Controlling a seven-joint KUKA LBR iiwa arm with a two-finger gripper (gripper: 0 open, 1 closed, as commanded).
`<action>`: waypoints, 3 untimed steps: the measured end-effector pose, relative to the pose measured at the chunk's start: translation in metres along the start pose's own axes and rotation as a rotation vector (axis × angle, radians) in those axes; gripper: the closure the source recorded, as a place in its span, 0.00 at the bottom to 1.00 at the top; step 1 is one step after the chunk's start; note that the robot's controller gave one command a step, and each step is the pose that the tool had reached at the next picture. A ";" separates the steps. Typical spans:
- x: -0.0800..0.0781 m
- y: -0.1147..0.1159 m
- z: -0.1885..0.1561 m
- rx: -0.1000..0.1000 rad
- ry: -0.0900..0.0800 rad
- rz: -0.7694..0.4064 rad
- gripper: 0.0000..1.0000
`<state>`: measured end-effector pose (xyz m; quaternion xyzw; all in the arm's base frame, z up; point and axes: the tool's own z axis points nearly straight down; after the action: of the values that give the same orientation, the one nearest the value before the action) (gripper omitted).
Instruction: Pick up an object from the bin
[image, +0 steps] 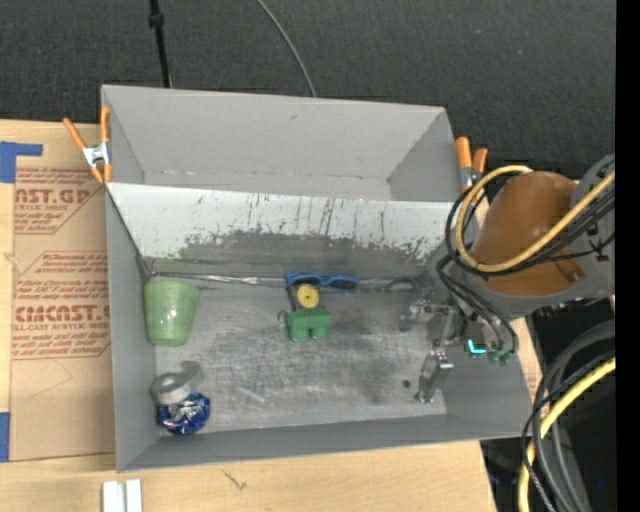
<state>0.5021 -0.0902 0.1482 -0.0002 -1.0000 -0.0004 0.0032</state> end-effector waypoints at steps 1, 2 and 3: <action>-0.058 0.061 0.076 0.003 -0.014 -0.268 0.00; -0.083 0.130 0.075 0.003 -0.013 -0.464 0.00; -0.084 0.180 0.075 0.004 -0.013 -0.657 0.00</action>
Offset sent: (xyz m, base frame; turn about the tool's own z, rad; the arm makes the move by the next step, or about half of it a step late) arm 0.0547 0.0608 -0.0782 -0.2682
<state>0.5853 0.0900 0.0726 0.3225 -0.9466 0.0007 -0.0033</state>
